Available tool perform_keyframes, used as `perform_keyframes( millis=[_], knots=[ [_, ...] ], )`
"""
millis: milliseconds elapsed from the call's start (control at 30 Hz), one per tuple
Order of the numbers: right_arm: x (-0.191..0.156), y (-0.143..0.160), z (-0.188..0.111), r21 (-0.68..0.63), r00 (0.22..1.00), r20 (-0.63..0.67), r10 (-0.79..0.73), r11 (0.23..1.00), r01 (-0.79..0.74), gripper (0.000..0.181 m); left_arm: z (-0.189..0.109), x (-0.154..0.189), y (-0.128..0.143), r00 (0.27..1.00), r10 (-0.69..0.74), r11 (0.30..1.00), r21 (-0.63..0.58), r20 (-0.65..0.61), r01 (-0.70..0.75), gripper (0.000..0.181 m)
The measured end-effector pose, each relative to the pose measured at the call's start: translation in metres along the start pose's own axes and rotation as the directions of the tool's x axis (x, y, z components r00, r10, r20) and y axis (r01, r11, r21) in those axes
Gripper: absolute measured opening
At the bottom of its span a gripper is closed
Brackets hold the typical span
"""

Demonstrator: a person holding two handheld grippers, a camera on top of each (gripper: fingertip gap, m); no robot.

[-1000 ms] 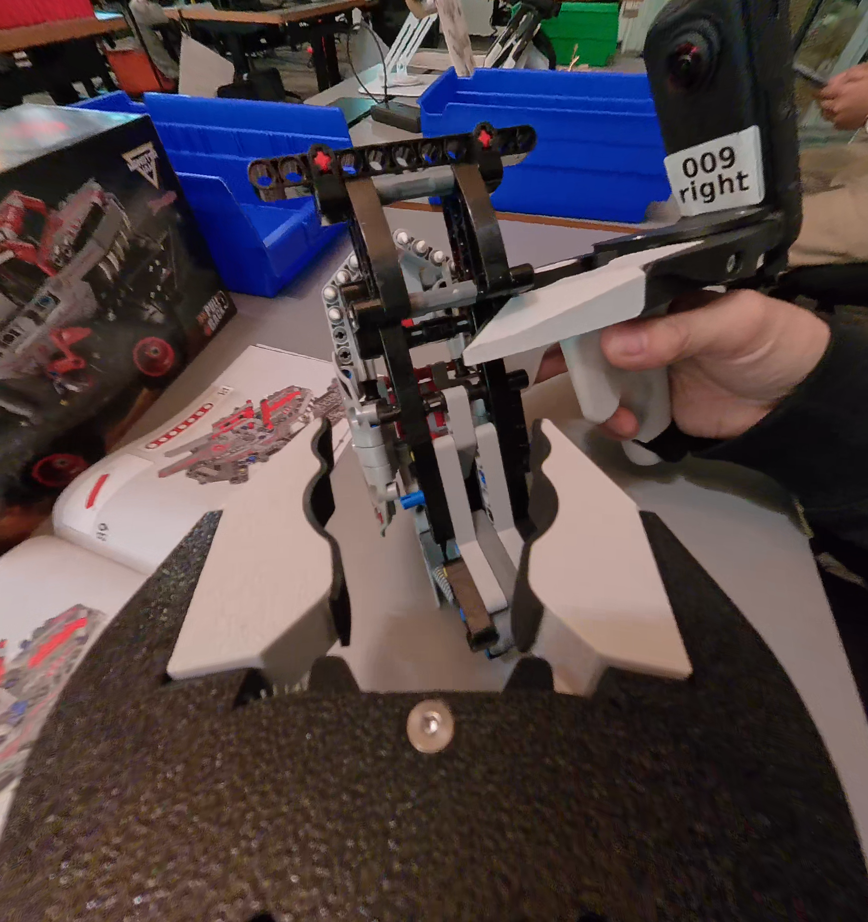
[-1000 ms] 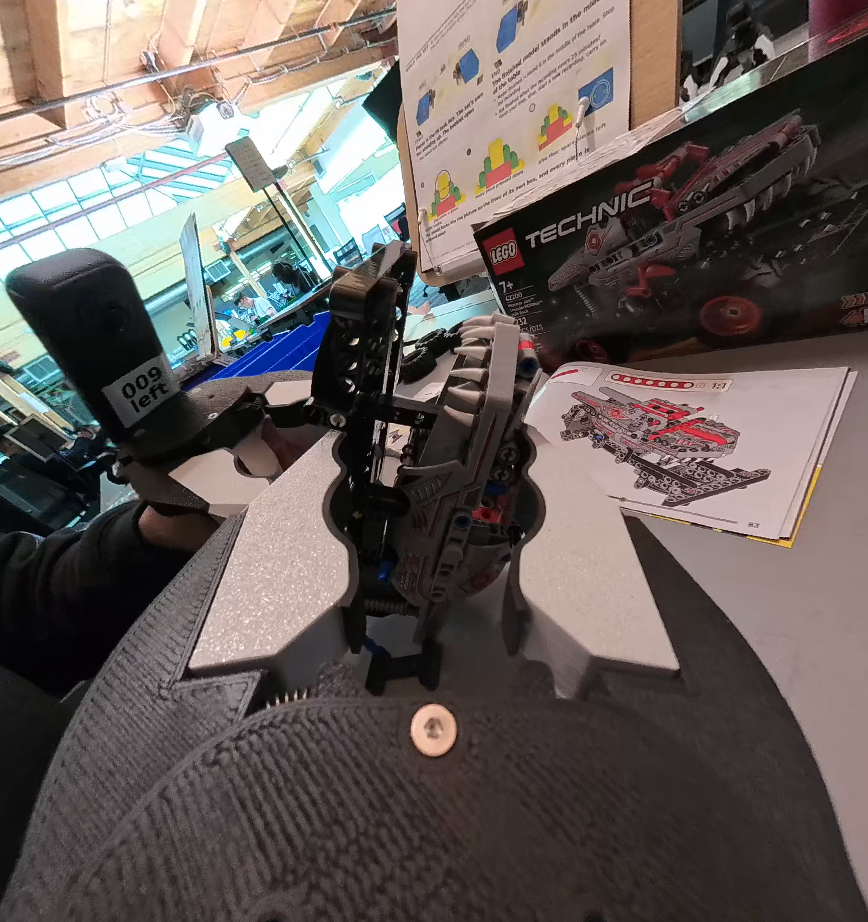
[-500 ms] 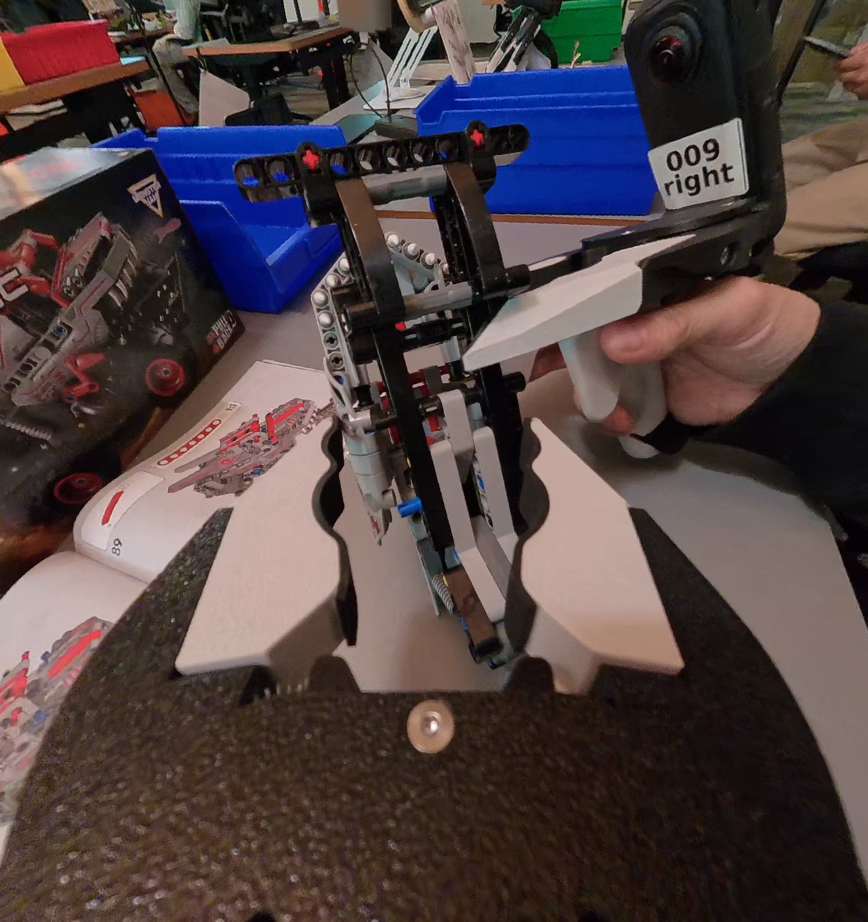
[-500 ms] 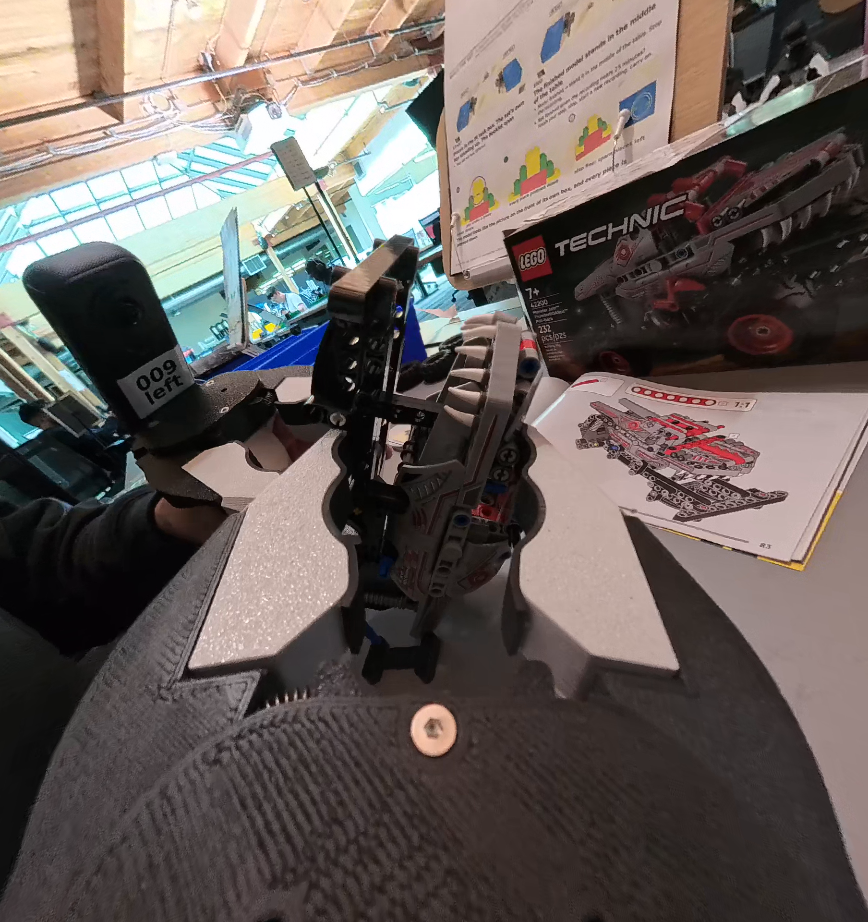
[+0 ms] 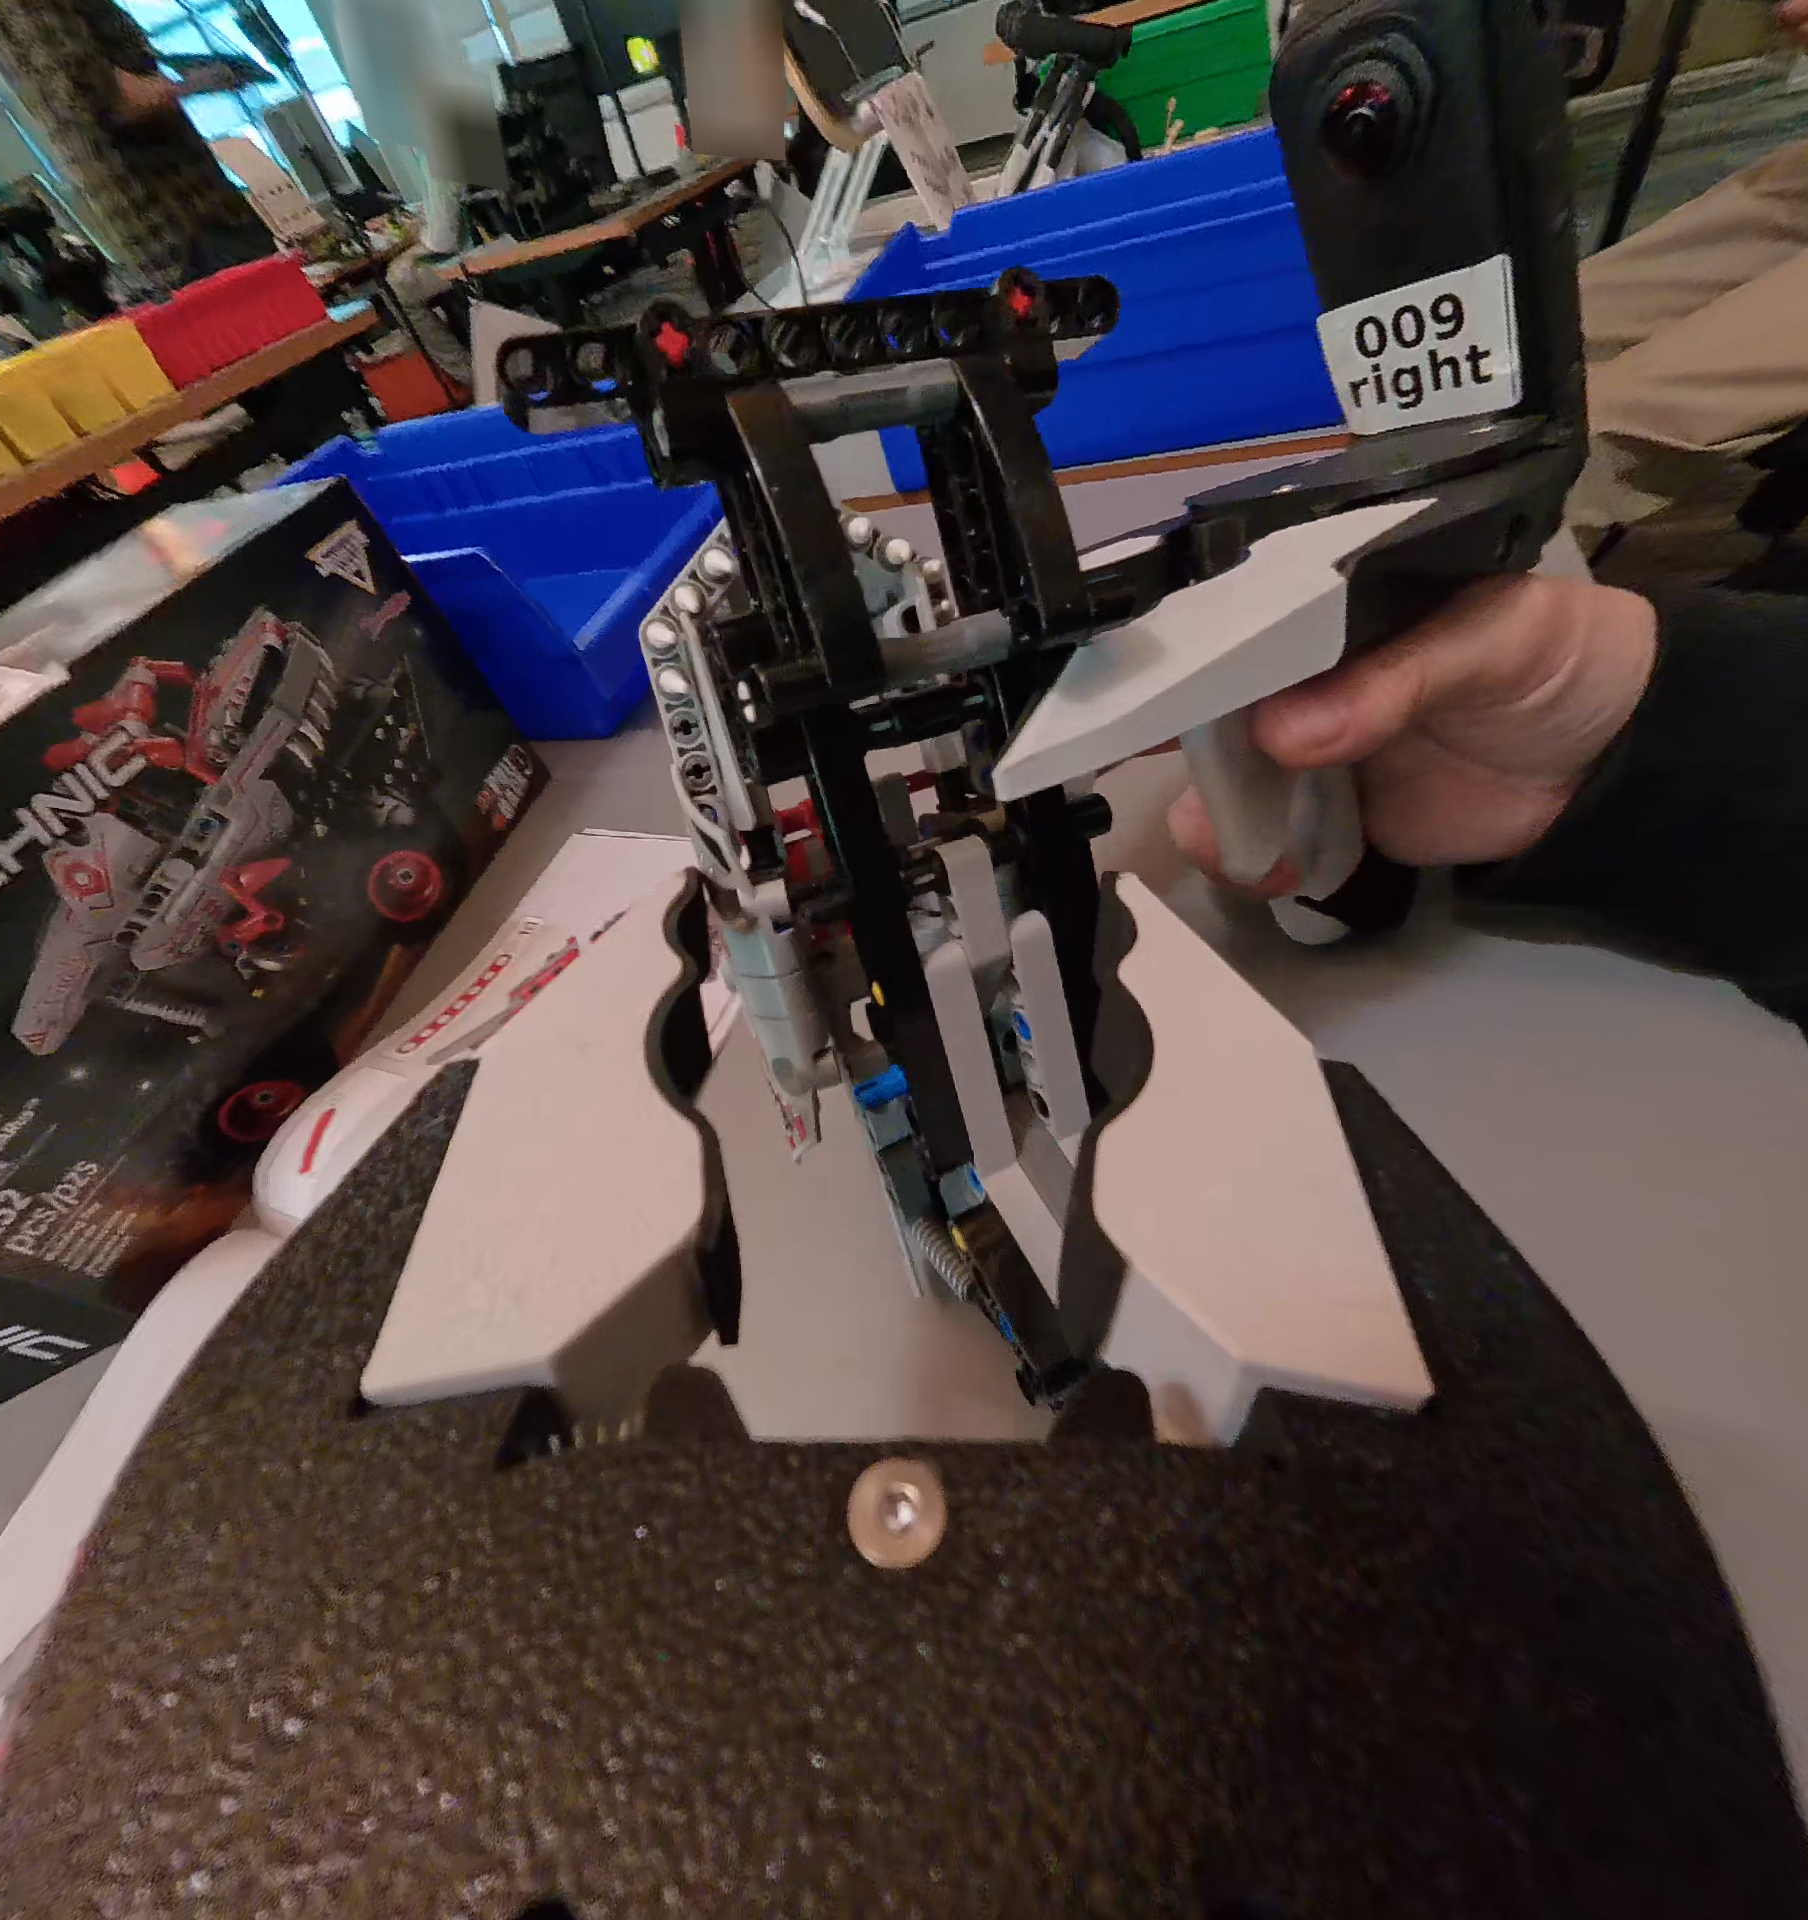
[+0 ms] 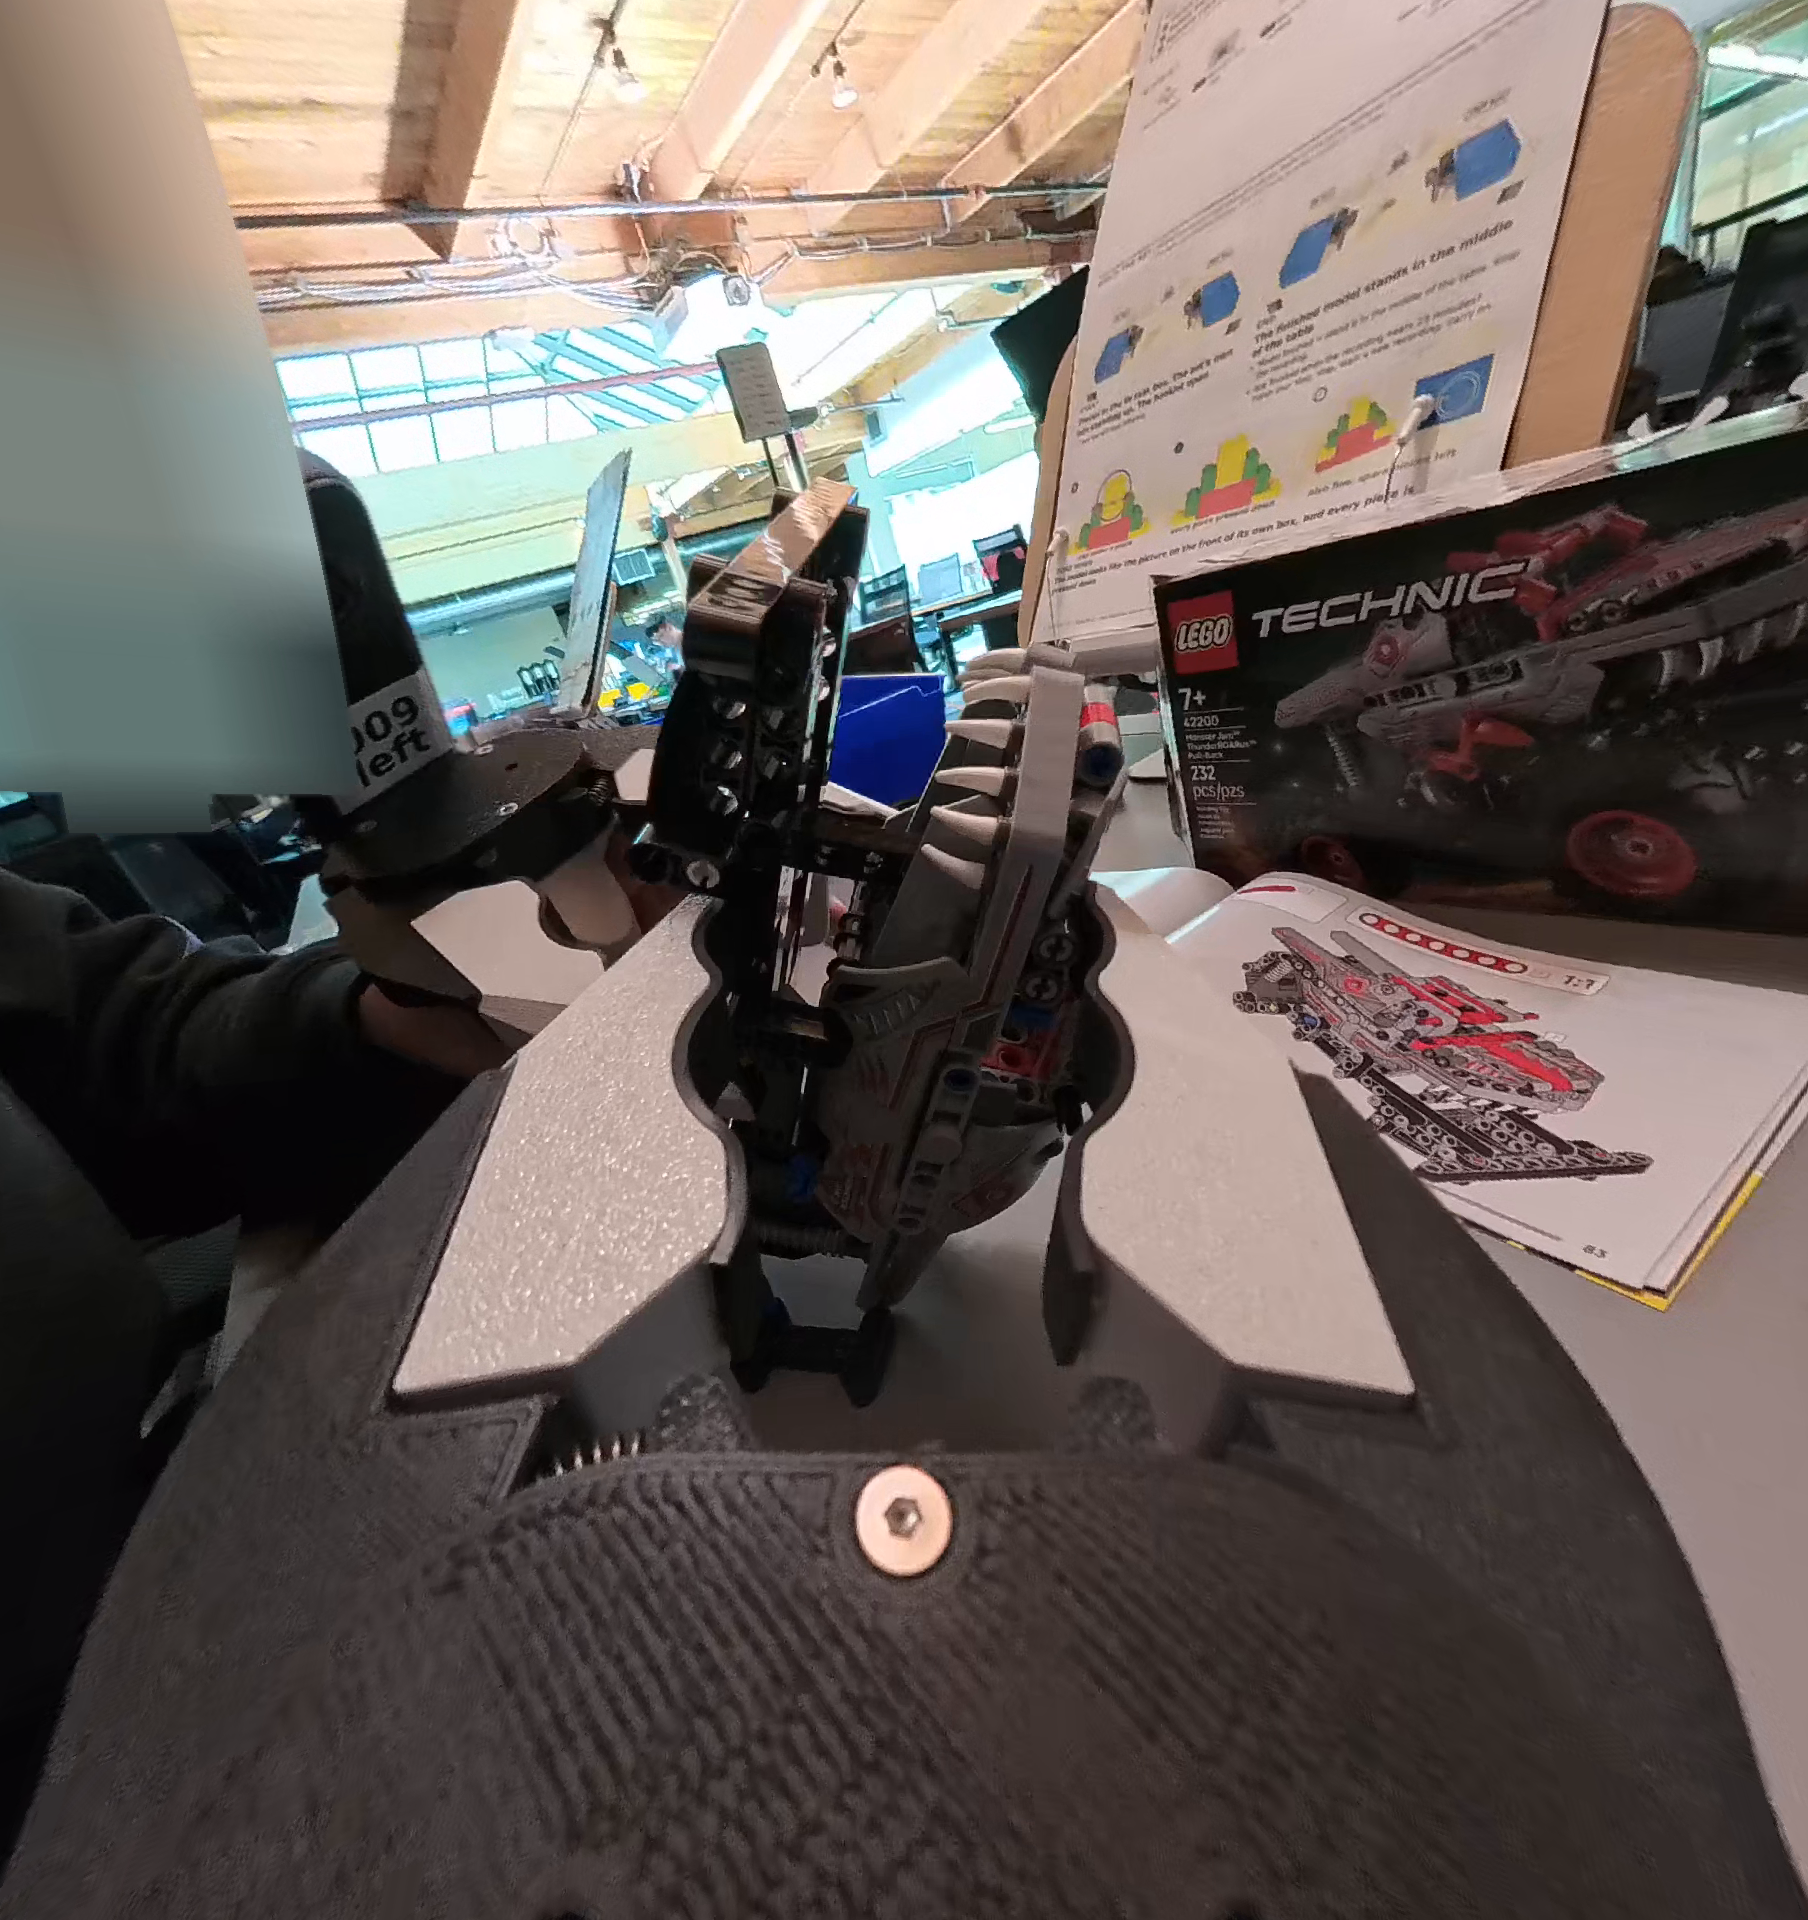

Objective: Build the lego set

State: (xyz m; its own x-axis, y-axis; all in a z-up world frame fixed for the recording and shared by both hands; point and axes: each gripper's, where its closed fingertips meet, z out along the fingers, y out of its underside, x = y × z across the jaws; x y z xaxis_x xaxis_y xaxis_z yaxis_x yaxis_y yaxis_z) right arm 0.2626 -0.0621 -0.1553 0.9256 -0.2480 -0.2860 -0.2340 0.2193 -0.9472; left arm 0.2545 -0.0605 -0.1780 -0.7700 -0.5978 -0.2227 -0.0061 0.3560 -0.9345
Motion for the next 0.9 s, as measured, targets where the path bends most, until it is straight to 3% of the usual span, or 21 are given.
perform_keyframes(
  millis=[300, 433, 533, 900],
  knots=[
    [-0.002, -0.001, -0.004, 0.012, 0.997, -0.076, -0.024, 1.000, 0.025, 0.064, 0.000, 0.005, -0.003, 0.999, 0.041, 0.998, 0.038, 0.030, -0.043, 0.070],
    [-0.003, -0.001, -0.001, 0.013, 0.992, -0.114, -0.047, 0.999, 0.049, 0.064, 0.002, 0.007, -0.001, 0.996, 0.055, 0.998, 0.018, 0.064, -0.056, 0.082],
    [-0.006, -0.001, 0.000, -0.006, 0.992, -0.110, -0.066, 0.998, 0.065, 0.064, 0.000, 0.001, -0.002, 0.994, 0.056, 0.998, 0.026, 0.093, -0.059, 0.073],
    [0.001, 0.002, 0.006, -0.098, 0.992, -0.126, -0.020, 0.995, 0.007, 0.064, 0.001, -0.005, 0.001, 0.998, -0.011, 1.000, 0.011, 0.064, 0.011, 0.073]
  ],
)
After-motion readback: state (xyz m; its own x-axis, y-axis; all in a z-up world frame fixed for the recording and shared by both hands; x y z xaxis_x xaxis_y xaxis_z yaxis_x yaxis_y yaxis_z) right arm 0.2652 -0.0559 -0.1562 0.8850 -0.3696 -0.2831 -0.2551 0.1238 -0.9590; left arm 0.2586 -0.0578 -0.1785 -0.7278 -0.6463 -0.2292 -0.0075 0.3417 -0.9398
